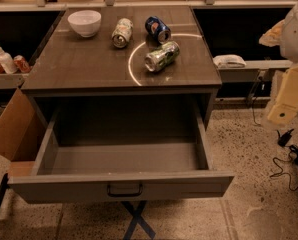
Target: Place green can into top drawer
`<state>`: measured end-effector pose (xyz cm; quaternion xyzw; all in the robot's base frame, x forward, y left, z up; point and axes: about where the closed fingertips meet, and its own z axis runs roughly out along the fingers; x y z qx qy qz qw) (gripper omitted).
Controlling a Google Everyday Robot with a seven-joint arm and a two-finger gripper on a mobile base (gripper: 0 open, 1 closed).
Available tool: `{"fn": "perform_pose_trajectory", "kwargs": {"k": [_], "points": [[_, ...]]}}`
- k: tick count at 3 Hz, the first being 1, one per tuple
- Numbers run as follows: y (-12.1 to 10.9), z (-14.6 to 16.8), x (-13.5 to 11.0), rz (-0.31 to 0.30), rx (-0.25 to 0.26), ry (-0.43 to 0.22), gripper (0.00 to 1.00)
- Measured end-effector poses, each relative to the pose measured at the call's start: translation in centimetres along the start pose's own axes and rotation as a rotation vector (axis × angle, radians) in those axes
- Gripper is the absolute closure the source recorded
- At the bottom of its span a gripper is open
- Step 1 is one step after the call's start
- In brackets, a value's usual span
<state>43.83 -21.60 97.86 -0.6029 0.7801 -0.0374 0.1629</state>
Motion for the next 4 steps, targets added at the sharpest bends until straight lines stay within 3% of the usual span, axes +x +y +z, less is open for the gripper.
{"fn": "perform_pose_trajectory", "kwargs": {"k": [1,3,4], "points": [[0.0,0.0,0.0,0.000,0.000,0.000,0.00],[-3.6,2.0,-3.7,-0.089,0.026,-0.133,0.00],[-5.3,4.2,-6.5,-0.123,0.004,-0.221,0.00]]}}
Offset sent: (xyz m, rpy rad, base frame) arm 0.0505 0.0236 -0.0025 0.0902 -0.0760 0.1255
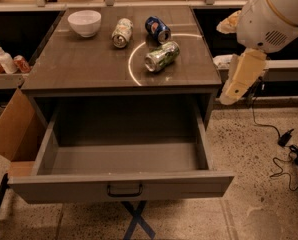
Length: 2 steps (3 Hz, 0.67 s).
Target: Place green can into top drawer
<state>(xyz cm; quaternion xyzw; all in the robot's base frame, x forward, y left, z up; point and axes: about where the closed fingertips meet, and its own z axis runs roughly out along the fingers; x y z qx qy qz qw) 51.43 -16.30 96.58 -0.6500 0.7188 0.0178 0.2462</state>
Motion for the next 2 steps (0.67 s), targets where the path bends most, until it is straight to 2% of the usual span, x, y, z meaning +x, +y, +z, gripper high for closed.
{"fn": "perform_pose_trajectory", "kwargs": {"k": [1,2], "points": [[0.0,0.0,0.0,-0.001,0.000,0.000,0.00],[-2.0,2.5,-1.6,-0.077,-0.011,-0.058,0.00]]}}
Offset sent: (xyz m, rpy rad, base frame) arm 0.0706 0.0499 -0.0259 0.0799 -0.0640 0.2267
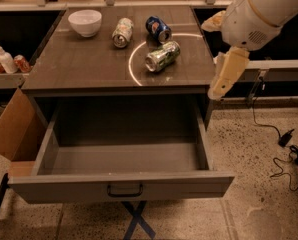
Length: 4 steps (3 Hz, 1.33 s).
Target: Place green can into top drawer
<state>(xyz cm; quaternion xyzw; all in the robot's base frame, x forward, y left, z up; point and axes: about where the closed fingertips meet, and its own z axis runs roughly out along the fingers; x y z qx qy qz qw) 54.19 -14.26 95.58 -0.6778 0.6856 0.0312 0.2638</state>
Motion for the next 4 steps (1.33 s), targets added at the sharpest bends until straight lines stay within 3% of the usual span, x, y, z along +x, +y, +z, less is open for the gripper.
{"fn": "perform_pose_trajectory", "kwargs": {"k": [2,4], "points": [[-5.7,7.9,-4.2,-0.202,-0.080,-0.087,0.00],[-6.0,9.0,-4.6,-0.227,-0.081,-0.109,0.00]]}}
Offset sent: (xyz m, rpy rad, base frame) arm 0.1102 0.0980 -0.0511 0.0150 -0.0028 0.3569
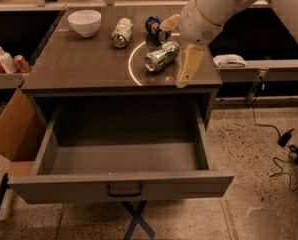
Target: Place green can into top drawer
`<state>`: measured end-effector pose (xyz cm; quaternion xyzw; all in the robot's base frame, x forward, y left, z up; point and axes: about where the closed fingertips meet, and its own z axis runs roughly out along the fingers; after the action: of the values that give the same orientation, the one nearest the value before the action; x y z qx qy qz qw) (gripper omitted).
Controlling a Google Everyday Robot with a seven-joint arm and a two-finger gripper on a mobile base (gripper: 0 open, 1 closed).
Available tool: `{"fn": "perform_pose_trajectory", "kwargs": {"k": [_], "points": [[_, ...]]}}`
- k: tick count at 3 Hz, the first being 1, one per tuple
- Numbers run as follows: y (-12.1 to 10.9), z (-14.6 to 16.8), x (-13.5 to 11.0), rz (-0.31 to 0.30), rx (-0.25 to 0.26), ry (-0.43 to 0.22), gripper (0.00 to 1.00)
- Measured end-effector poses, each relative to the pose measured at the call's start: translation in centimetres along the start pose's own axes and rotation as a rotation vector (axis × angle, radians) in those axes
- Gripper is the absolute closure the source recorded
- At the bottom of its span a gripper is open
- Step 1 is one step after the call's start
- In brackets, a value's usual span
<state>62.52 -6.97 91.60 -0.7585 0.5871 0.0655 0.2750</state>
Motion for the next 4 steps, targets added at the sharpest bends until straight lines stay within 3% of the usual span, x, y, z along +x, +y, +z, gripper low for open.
{"fn": "perform_pose_trajectory", "kwargs": {"k": [2,4], "points": [[-2.8,1.8,2.3,0.011,0.028,-0.016,0.00],[-5.4,4.5,4.0,0.017,0.005,0.024,0.00]]}}
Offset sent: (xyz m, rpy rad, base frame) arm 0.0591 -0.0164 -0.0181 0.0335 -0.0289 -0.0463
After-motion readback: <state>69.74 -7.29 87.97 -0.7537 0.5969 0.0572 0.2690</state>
